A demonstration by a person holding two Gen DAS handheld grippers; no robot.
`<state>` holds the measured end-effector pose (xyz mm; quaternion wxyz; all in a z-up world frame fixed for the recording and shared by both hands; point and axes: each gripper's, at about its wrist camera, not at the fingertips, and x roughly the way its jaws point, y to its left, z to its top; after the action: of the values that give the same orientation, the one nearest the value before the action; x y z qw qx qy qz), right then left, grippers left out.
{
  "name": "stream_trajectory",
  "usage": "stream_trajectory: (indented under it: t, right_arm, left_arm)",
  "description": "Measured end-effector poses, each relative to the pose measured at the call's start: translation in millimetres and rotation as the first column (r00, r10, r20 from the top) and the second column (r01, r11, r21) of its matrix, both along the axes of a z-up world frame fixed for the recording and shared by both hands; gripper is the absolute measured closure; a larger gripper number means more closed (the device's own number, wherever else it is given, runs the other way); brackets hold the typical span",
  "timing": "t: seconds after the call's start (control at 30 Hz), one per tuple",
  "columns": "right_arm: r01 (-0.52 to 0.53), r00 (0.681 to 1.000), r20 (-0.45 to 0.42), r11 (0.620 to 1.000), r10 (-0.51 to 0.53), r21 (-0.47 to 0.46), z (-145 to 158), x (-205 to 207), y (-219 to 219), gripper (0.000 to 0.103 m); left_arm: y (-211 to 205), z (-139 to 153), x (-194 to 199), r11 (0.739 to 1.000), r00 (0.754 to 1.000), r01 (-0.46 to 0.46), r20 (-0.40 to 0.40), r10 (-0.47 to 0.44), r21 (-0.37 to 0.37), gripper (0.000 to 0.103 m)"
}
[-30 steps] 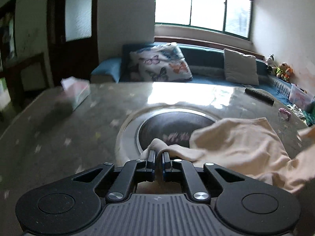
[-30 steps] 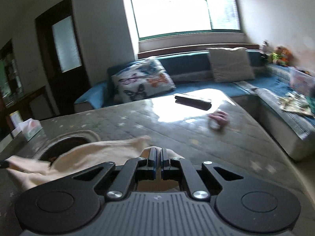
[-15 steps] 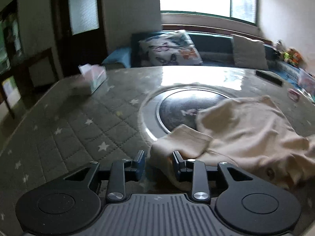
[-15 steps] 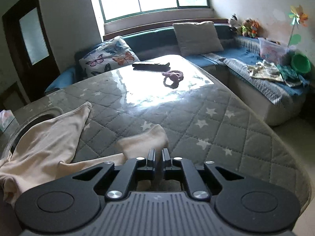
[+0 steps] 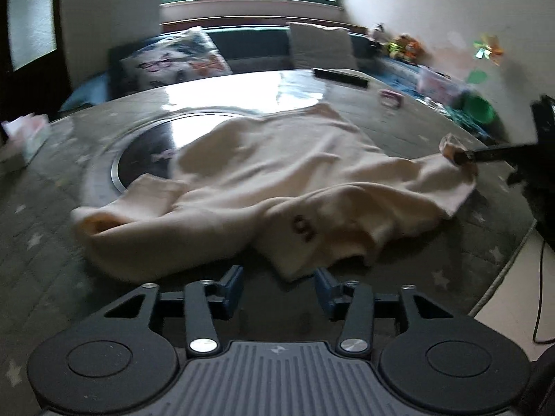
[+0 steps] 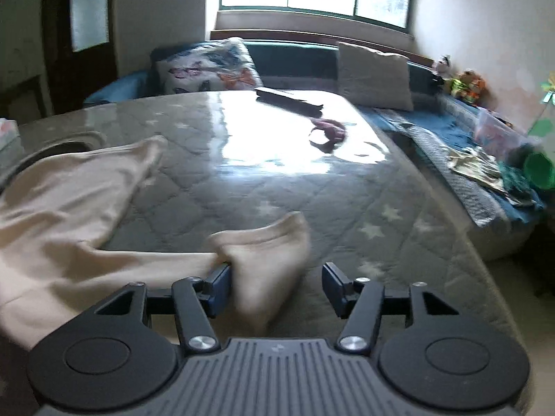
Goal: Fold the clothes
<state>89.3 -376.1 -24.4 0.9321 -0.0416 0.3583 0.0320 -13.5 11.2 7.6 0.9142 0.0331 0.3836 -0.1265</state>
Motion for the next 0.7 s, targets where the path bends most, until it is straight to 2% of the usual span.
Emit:
stream_trajectory:
  t: [0.17,0.23,0.27,0.3,0.37,0.43,0.57,0.7]
  right_arm:
    - [0.159,0.986,0.057,0.986,-0.156,-0.056,9,6,-33,0.044]
    - [0.179,0.982,0.072,0.983,-0.175,-0.05,16,1,-43,0.044]
    - [0.172,0.983,0.076,0.984,-0.169,-0.041,19,-2,-45,0.044]
    - [0.16,0.984,0.08,0.986,-0.157,-0.033,21,-6,-45,0.044]
    - [0.119,0.989,0.087,0.993,-0.118,-0.013,27,-14,-40,0.044]
    - [0.055,0.994,0.09,0.998,-0.056,0.012,32,-20,-32,0.044]
    - [-0.118,0.988,0.107,0.992,0.111,0.055,47,-32,-4,0.044]
    - [-0.311,0.946,0.117,0.947,0.301,0.075,60,-43,31,0.044]
  left_arm:
    - [-12,-11,14,0.999,1.0,0.009,-0.01,-0.008,0.031,0.053]
    - [-14,-14,16,0.999,1.0,0.016,-0.018,-0.015,0.034,0.054]
    - [-14,-16,17,1.0,1.0,0.015,-0.026,-0.014,0.027,0.066]
    - [-13,-17,18,1.0,0.999,0.011,-0.033,-0.011,0.02,0.074]
    - [-10,-16,19,1.0,0.999,0.004,-0.035,-0.004,0.009,0.087]
    - [-7,-12,17,1.0,1.0,0.004,-0.03,-0.004,0.006,0.094]
    - [-4,10,2,0.999,0.998,0.048,-0.031,-0.048,-0.007,0.096]
    - [0,33,-16,0.994,0.993,0.105,-0.053,-0.106,-0.009,0.095]
